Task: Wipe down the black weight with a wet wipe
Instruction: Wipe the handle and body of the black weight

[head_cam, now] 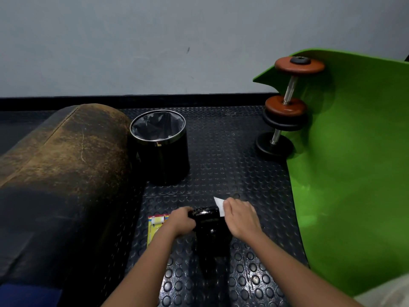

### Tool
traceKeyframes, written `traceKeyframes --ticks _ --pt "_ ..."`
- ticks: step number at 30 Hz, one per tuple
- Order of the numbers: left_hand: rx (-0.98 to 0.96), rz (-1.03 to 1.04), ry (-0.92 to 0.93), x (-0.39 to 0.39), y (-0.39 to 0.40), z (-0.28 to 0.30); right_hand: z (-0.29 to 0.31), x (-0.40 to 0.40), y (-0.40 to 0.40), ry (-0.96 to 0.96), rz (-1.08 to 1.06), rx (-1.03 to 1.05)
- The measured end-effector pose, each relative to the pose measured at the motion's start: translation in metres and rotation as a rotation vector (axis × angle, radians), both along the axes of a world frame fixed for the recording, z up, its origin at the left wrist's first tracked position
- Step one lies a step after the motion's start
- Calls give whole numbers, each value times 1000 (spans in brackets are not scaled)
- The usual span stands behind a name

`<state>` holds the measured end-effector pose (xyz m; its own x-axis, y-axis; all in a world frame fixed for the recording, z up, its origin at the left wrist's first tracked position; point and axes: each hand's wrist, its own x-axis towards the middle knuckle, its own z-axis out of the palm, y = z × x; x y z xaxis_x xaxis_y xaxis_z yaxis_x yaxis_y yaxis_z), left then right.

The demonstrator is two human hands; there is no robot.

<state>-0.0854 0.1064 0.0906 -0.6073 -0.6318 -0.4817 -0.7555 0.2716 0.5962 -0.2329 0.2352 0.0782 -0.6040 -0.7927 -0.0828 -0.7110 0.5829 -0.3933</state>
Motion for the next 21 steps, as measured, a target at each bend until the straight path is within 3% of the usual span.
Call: traceKeyframes --ticks 5,8,12,15,18,21 --pt "174 198 193 3 -10 -23 1 9 3 10 215 -68" --pt "215 284 246 8 4 -15 2 -16 17 16 206 -11" --pt "164 271 246 6 9 -13 3 -31 23 -63 62 34" --pt "147 280 217 2 7 -16 4 -15 7 21 51 18" --pt "127 273 229 1 5 -19 5 4 -4 117 103 -40" --pt "123 282 254 1 5 -21 4 4 -3 77 201 -96"
